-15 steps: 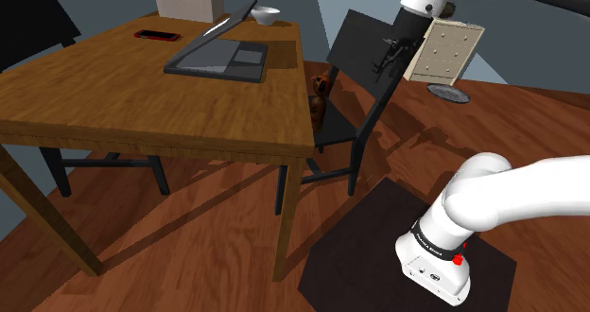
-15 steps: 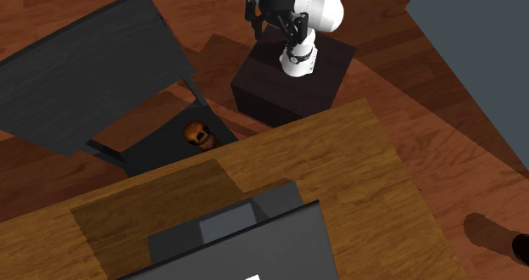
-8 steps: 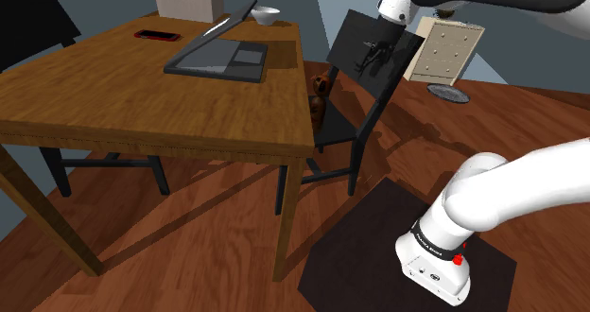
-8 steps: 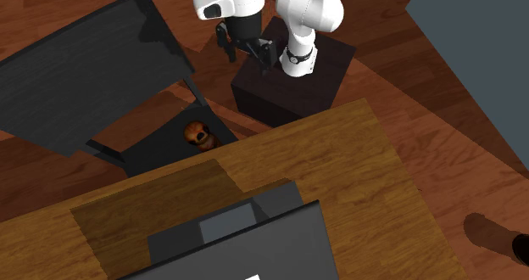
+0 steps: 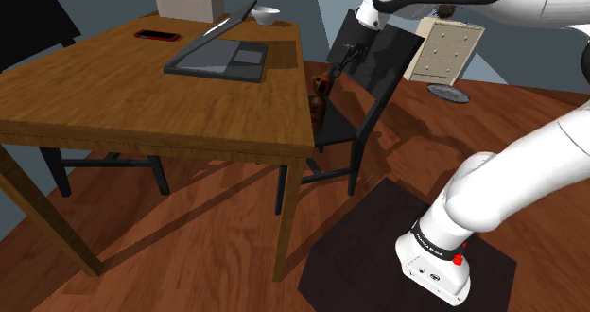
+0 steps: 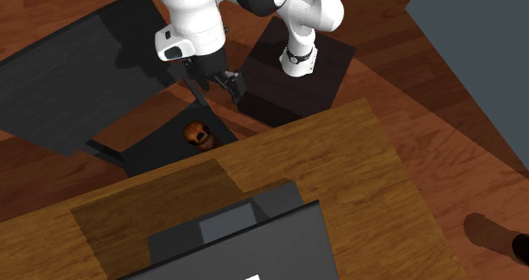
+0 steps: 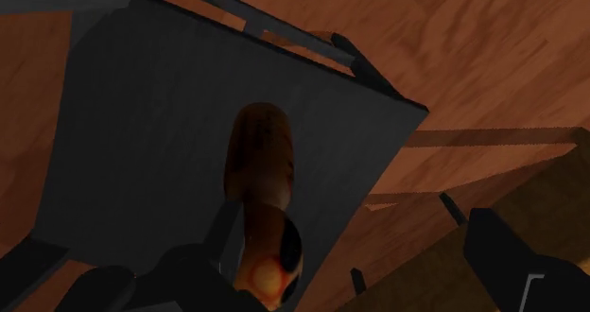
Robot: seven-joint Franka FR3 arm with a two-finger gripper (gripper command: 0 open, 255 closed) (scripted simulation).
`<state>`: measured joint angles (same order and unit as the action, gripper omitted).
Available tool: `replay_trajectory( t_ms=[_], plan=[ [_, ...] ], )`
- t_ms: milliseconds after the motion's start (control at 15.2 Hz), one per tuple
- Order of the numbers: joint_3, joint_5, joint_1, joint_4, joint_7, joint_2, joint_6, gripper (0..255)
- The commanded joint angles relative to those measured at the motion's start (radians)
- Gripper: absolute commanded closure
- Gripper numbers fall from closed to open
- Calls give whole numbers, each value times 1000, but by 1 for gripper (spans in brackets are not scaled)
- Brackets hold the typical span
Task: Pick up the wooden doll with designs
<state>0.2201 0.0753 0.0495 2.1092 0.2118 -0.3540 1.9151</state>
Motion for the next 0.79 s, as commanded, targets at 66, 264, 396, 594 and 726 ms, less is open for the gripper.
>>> replay_trajectory(
  t_ms=[66, 264, 396, 594, 726],
  plan=[
    [38, 41, 9, -63, 76, 106, 45, 0],
    [68, 96, 13, -149, 152, 222, 72, 0],
    [83, 138, 12, -215, 202, 302, 81, 0],
    [94, 191, 3, -303, 260, 401, 82, 0],
    [93, 195, 2, -280, 267, 404, 107, 0]
  ],
)
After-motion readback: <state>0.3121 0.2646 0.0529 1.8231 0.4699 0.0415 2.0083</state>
